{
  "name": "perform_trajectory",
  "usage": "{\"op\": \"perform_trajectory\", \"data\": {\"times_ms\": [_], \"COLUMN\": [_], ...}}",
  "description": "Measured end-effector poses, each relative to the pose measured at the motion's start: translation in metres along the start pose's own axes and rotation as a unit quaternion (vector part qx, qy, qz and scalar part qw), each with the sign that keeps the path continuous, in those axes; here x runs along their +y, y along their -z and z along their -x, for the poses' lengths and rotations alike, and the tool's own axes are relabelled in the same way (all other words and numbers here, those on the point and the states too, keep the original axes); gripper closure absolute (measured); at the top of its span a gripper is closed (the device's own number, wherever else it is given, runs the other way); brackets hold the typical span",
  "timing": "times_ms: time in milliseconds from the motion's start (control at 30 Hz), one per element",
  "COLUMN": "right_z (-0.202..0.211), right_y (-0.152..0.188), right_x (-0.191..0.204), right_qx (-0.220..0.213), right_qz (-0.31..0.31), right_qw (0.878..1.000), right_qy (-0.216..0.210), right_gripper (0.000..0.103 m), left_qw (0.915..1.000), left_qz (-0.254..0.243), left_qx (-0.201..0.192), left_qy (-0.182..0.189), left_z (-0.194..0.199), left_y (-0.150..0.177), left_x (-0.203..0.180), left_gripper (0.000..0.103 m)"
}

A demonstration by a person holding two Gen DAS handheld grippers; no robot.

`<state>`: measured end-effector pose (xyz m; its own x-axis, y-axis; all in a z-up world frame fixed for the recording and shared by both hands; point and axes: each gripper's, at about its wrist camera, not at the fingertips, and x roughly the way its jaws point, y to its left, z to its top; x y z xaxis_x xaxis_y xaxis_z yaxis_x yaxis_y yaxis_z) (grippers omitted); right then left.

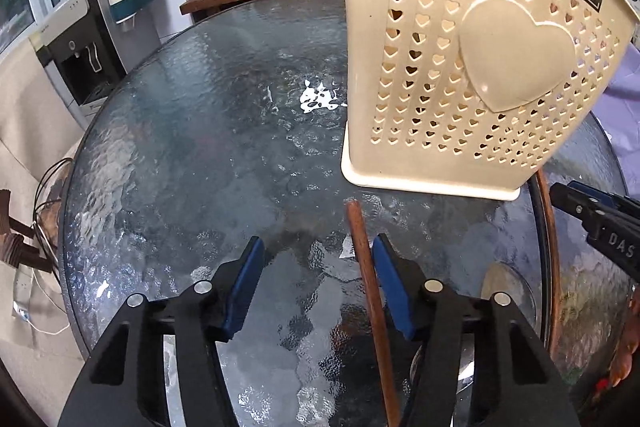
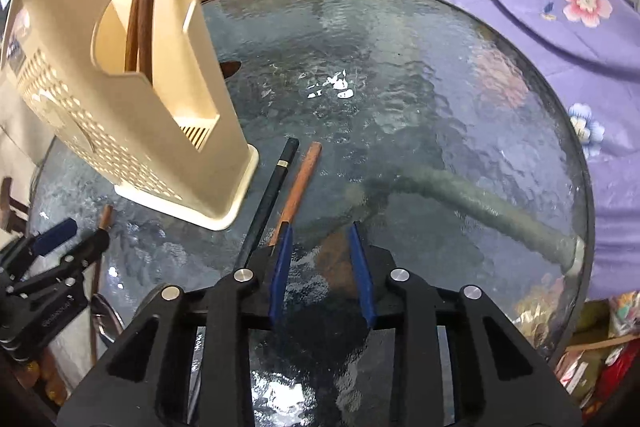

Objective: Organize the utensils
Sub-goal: 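Reach both open tools to the wooden chopsticks beside the holder, then grasp a wooden chopstick with the left tool while the right tool grasps another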

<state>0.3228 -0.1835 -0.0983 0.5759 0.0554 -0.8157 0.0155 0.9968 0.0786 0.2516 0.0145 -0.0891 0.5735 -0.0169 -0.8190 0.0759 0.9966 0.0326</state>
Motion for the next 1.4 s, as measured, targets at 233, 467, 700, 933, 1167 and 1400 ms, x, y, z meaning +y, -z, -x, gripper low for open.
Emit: {"op": "perform_trajectory", "data": {"times_ms": [233, 467, 700, 933, 1167, 1400], "right_z": [-0.007, 0.006, -0.006, -0.003, -0.005, -0.012], "right_y": [-0.008, -0.013, -0.008, -0.007, -0.020, -0.016], "right_x": [0.007, -0.010, 0.006, -0.008, -0.013, 0.000], "right_qx": [0.000, -0.015, 0.000, 0.015, 0.009, 0.020], "right_qz": [0.011, -0.024, -0.004, -0.005, -0.026, -0.021], "right_qw": [1.000, 0.997, 0.999, 1.000, 0.999, 0.998], "right_qy": [0.000, -0.066, -0.047, -0.025, -0.042, -0.054], "right_gripper": [0.079, 0.079, 0.079, 0.079, 0.079, 0.079], "left_qw": [0.9998, 0.9997, 0.9995, 0.9993, 0.9990, 0.9991], "left_qz": [-0.016, -0.015, -0.019, -0.024, -0.020, -0.023], "left_qx": [0.003, -0.002, -0.005, -0.001, 0.006, 0.006], "left_qy": [0.014, 0.021, 0.026, 0.029, 0.040, 0.034], "left_z": [-0.005, -0.007, -0.006, -0.003, -0.004, -0.004], "left_y": [-0.012, -0.012, -0.009, -0.007, -0.009, -0.007], "left_x": [-0.002, -0.001, 0.008, 0.011, 0.011, 0.009], "left_gripper": [0.070, 0.071, 0.071, 0.071, 0.071, 0.071]}}
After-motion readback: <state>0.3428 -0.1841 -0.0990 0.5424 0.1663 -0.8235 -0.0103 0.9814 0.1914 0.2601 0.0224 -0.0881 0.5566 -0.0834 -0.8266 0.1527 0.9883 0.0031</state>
